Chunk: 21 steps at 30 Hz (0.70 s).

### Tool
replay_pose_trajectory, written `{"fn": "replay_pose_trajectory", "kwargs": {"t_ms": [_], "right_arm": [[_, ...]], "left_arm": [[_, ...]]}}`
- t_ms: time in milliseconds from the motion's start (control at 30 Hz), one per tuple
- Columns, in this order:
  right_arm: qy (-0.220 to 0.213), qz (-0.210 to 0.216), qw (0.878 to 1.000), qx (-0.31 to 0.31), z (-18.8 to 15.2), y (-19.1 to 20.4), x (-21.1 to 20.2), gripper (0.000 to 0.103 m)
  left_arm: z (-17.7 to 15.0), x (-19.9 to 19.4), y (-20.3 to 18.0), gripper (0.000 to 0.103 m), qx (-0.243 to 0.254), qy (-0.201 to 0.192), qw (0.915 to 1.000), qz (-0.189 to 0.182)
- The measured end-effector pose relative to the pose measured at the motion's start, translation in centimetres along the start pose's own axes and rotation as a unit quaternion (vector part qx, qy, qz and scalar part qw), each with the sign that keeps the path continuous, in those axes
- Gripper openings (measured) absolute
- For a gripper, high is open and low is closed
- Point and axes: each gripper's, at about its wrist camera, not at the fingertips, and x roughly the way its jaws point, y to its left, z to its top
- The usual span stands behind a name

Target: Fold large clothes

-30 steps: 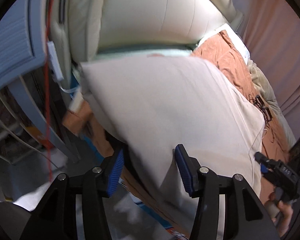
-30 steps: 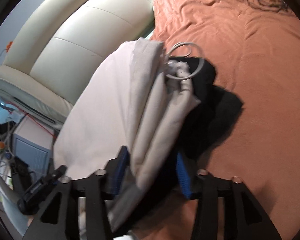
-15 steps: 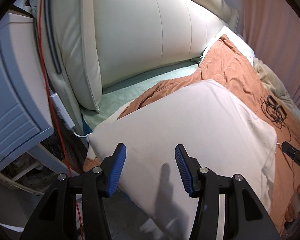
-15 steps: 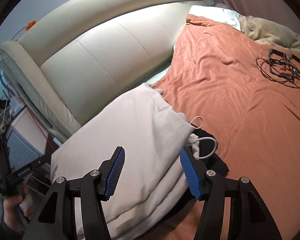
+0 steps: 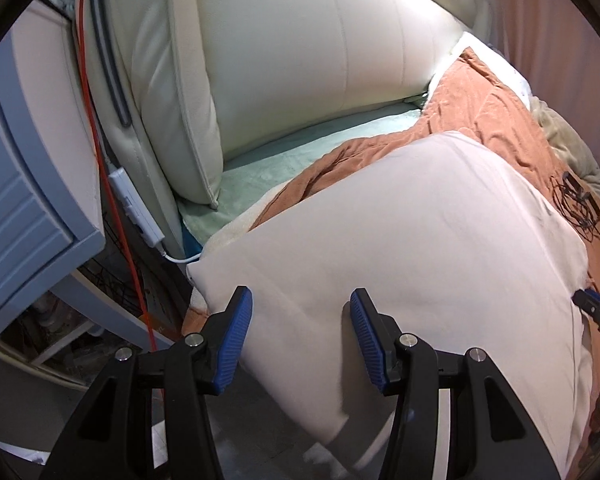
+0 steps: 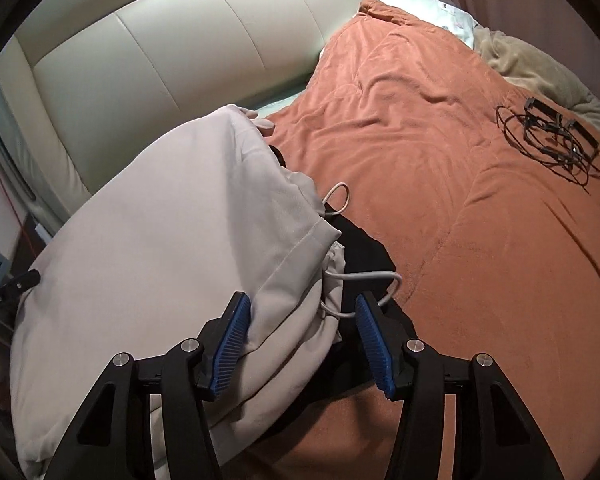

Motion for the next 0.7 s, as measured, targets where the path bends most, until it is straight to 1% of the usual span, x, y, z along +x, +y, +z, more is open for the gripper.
{"fn": "replay_pose_trajectory", "kwargs": {"t_ms": [33,100,200,233,333,367,400,433,500,533,567,600,633,667,700], "right_arm": [[-0.001,-0.007,1.0,-0.009,0.2,0.2,-0.5,0.053],[0.003,-0.005,1.0,-0.023,0.4,0.7,-1.8,0.053],[0.004,0.006,1.0,-0.022,0.7,0.9,-4.1,0.055],[0.003,0.009,1.0,-0.023,0.8,1.0,-5.0,0.057],[0.007,0.02,0.999,-0.03,1.0,1.0,-7.3,0.072],[0.006,0.02,0.999,-0.032,0.9,0.9,-8.3,0.073],[0.002,0.023,0.999,-0.033,0.7,0.9,-9.3,0.074],[-0.001,0.026,0.999,-0.034,0.6,0.8,-10.2,0.074],[-0.007,0.028,0.999,-0.034,0.4,0.4,-12.3,0.078],[-0.012,0.027,0.999,-0.032,0.2,0.0,-13.7,0.081],[-0.016,0.027,0.999,-0.031,0.1,-0.3,-14.6,0.086],[-0.021,0.026,0.999,-0.028,-0.2,-0.7,-15.6,0.09],[-0.025,0.025,0.999,-0.025,-0.3,-1.2,-16.7,0.1],[-0.031,0.028,0.999,-0.02,-0.6,-1.8,-18.1,0.103],[-0.034,0.03,0.999,-0.017,-0.7,-2.1,-18.8,0.103]], "left_arm": [[-0.2,-0.6,-0.2,0.052,0.005,-0.001,1.0,-0.001],[-0.6,-1.9,-0.5,0.052,0.008,-0.006,0.9999,-0.006],[-1.2,-3.9,-1.2,0.052,0.018,-0.011,0.9996,-0.018],[-1.4,-4.6,-1.5,0.052,0.019,-0.013,0.9995,-0.022],[-1.9,-7.3,-2.1,0.052,0.015,-0.026,0.9992,-0.028],[-1.9,-7.9,-2.3,0.054,0.015,-0.03,0.999,-0.031],[-2.0,-9.0,-2.7,0.064,0.015,-0.036,0.9987,-0.033],[-2.1,-9.8,-2.9,0.078,0.014,-0.041,0.9984,-0.036],[-2.5,-11.8,-3.7,0.09,0.013,-0.055,0.9973,-0.048],[-2.8,-12.8,-4.0,0.091,0.014,-0.064,0.9965,-0.051],[-3.1,-14.0,-4.6,0.091,0.015,-0.074,0.9956,-0.055],[-3.4,-14.7,-5.0,0.094,0.017,-0.08,0.995,-0.058],[-3.8,-15.7,-5.4,0.101,0.018,-0.087,0.9939,-0.065],[-4.2,-16.6,-5.9,0.103,0.02,-0.094,0.9929,-0.071],[-4.6,-17.6,-6.4,0.103,0.023,-0.102,0.9916,-0.077]]}}
